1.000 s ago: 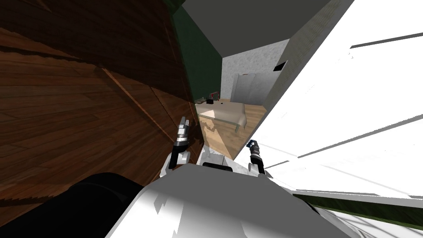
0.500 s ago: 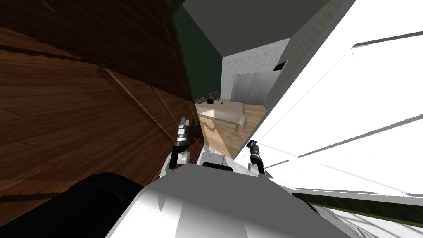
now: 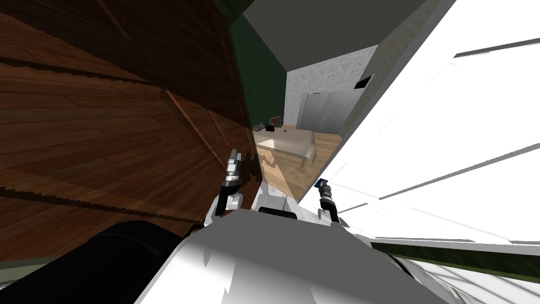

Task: Pull the door open

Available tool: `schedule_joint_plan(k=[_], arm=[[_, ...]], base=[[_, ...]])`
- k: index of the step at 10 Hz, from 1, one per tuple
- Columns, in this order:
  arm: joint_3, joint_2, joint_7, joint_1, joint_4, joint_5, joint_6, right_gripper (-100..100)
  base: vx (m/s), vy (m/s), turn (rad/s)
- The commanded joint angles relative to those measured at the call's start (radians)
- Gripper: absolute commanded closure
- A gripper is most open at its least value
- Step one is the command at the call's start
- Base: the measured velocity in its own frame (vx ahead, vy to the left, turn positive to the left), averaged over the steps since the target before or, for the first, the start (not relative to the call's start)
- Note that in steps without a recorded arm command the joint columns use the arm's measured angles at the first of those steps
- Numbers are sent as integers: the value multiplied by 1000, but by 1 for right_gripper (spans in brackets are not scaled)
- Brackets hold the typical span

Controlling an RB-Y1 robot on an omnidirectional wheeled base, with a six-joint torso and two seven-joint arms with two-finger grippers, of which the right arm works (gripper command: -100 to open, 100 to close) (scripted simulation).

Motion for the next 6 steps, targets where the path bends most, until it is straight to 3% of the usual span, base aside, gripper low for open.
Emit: schedule_joint_plan(k=[1, 6], arm=[[19, -5, -22, 16, -22, 11, 10, 100], [70, -35, -87, 29, -23, 43, -2, 100]], base=[[-197, -24, 118], [-222, -40, 123]])
